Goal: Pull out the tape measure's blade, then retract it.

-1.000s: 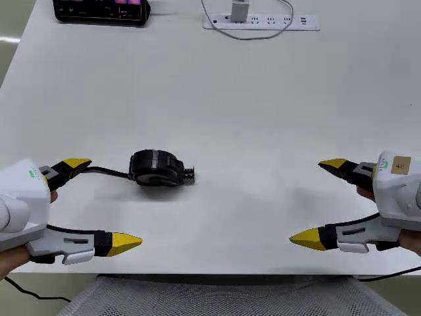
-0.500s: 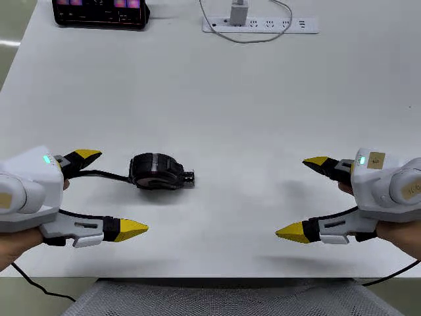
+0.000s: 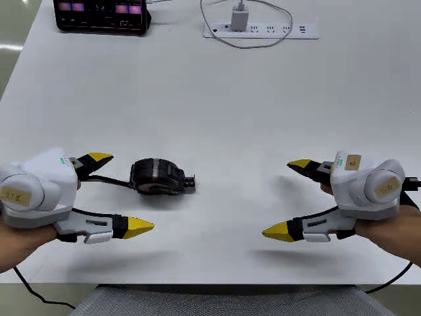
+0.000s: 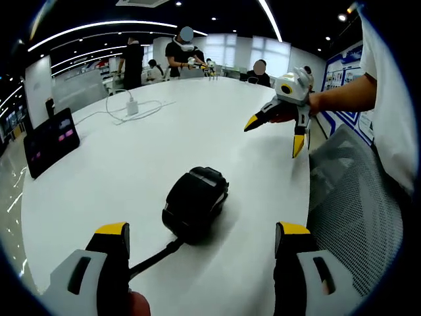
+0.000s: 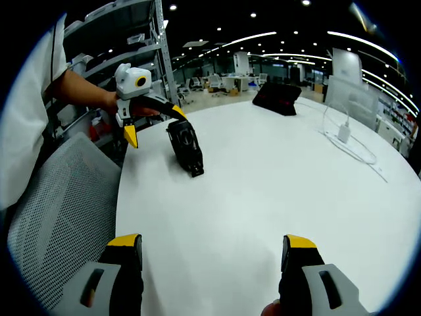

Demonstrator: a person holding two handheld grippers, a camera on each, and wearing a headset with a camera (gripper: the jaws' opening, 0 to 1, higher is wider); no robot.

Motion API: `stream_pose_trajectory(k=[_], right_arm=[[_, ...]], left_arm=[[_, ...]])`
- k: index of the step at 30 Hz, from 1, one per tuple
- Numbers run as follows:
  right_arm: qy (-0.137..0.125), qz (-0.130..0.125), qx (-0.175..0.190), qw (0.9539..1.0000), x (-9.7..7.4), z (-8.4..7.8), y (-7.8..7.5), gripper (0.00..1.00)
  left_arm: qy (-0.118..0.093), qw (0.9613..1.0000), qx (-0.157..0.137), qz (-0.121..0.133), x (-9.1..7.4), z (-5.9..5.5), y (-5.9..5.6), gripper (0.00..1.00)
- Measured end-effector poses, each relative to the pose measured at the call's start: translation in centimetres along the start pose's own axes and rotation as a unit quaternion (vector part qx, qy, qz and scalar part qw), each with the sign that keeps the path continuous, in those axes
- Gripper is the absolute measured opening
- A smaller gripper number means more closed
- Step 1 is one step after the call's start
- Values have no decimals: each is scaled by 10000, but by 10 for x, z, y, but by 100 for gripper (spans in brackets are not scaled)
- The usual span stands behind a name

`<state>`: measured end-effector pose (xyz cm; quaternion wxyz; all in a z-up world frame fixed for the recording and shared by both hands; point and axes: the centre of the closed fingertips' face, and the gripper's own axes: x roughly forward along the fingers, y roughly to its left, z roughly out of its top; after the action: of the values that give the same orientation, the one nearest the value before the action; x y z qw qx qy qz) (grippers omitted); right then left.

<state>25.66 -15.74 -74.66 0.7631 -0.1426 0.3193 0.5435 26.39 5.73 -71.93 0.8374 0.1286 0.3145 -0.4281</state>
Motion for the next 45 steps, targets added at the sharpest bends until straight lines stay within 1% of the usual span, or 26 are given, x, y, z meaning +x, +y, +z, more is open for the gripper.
stream_pose_trajectory(k=[3,6,8,12,17,20,21,23,28,33,35,41,45], right_arm=[[7,39,-37,10000,6,2,0,86],[-12,92,-49,9999,12,6,-1,86],[-94,145,12,9999,15,10,0,85],[-90,221,-49,9997,24,13,1,84],[-61,325,-96,9994,34,16,2,84],[-52,370,-79,9993,38,16,2,83],[-49,394,-77,9992,39,17,3,83],[-32,415,-102,9991,41,17,3,83],[-43,443,-91,9990,43,20,2,83],[-41,487,-114,9987,46,22,4,83],[-44,494,-131,9987,47,23,4,83],[-39,555,-153,9983,52,26,7,82],[-44,572,-158,9982,53,27,7,82]], left_arm=[[-13,10000,11,-33,3,2,2,86],[23,10000,33,-41,7,0,4,84],[38,10000,34,-42,9,-1,6,84],[47,10000,45,-60,15,-1,7,81],[68,9999,32,-125,22,-2,6,71],[59,9999,-2,-125,27,-1,7,69],[69,9999,22,-148,29,-1,7,65],[83,9998,28,-190,31,-1,5,62],[98,9998,34,-193,35,0,8,60],[142,9995,86,-262,37,-1,8,56],[157,9994,73,-310,37,-1,7,55],[247,9988,218,-366,35,-3,10,51],[318,9981,336,-411,34,-4,11,46]])
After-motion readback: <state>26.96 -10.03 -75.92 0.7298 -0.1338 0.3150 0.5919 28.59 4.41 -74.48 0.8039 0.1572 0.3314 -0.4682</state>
